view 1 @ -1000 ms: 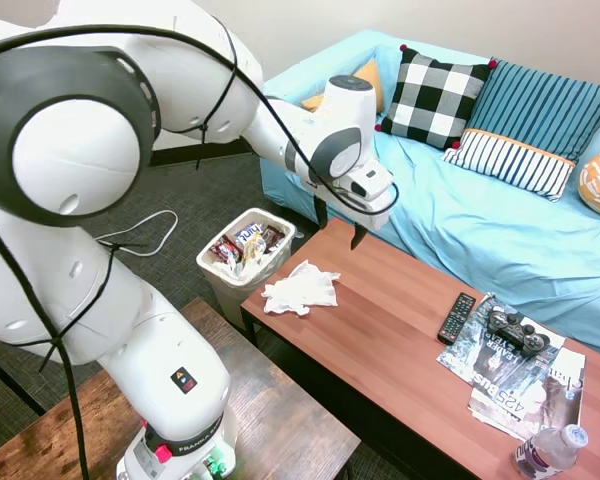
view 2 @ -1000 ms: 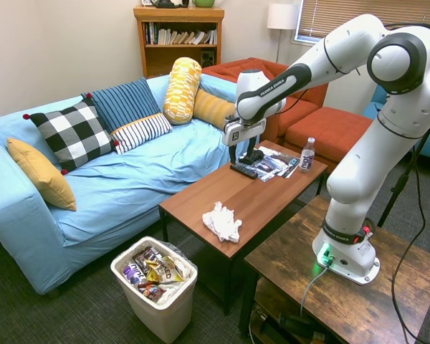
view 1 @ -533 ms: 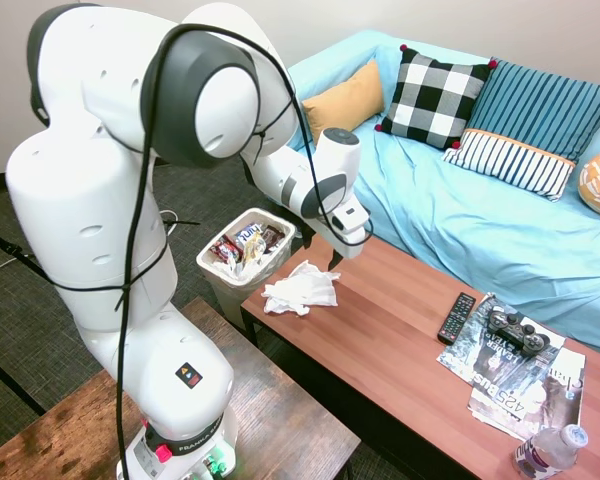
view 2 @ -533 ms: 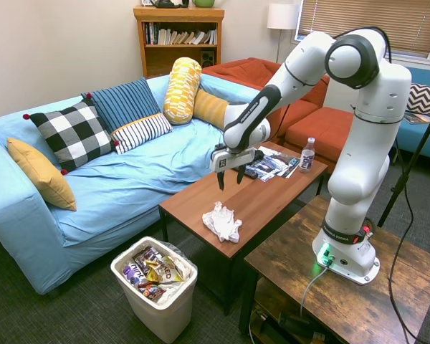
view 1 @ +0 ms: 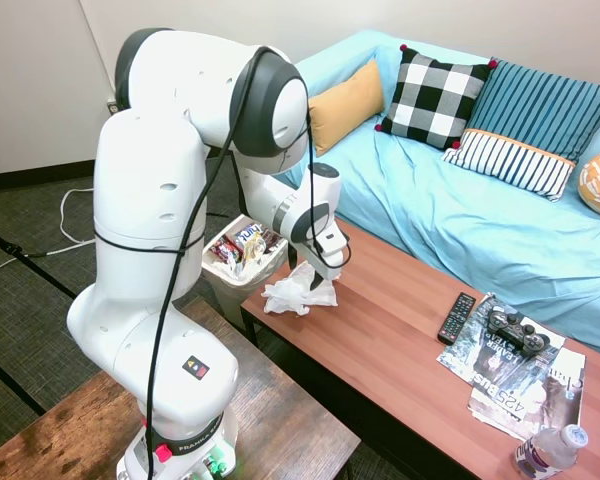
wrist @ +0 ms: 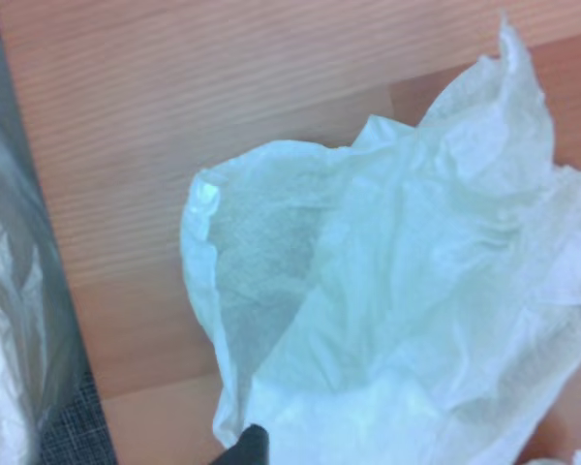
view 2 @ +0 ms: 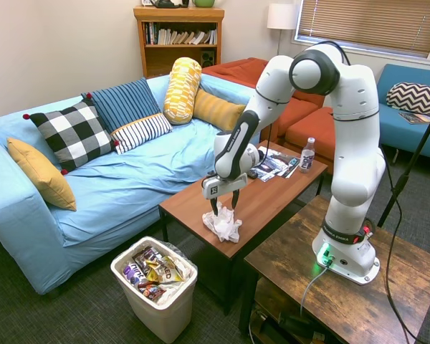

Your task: Throw the tissue in the trash bin

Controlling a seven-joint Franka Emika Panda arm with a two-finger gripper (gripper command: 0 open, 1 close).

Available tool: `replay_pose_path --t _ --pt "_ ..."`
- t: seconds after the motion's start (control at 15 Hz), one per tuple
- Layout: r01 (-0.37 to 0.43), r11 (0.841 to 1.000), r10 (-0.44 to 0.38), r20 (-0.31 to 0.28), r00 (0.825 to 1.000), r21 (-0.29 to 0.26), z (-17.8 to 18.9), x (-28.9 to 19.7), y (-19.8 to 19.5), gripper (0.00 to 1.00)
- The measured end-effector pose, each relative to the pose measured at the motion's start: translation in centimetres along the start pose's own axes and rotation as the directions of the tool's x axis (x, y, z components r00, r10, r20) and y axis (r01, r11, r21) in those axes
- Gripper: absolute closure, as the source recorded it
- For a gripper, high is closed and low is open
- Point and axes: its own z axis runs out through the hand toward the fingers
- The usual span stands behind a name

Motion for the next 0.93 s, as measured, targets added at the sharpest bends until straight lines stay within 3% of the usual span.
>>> replay_pose_path --t 0.2,0.27,0.93 --pt "-0.013 1.000 0.013 0.003 1.000 -0.010 3.3 0.7 -1.3 0.00" --pt "-0.020 1.000 0.020 0.007 1.000 -0.014 4.0 0.8 -1.6 1.00" --pt "-0.052 0.999 0.052 0.025 0.998 -0.007 4.6 1.8 -1.0 1.00"
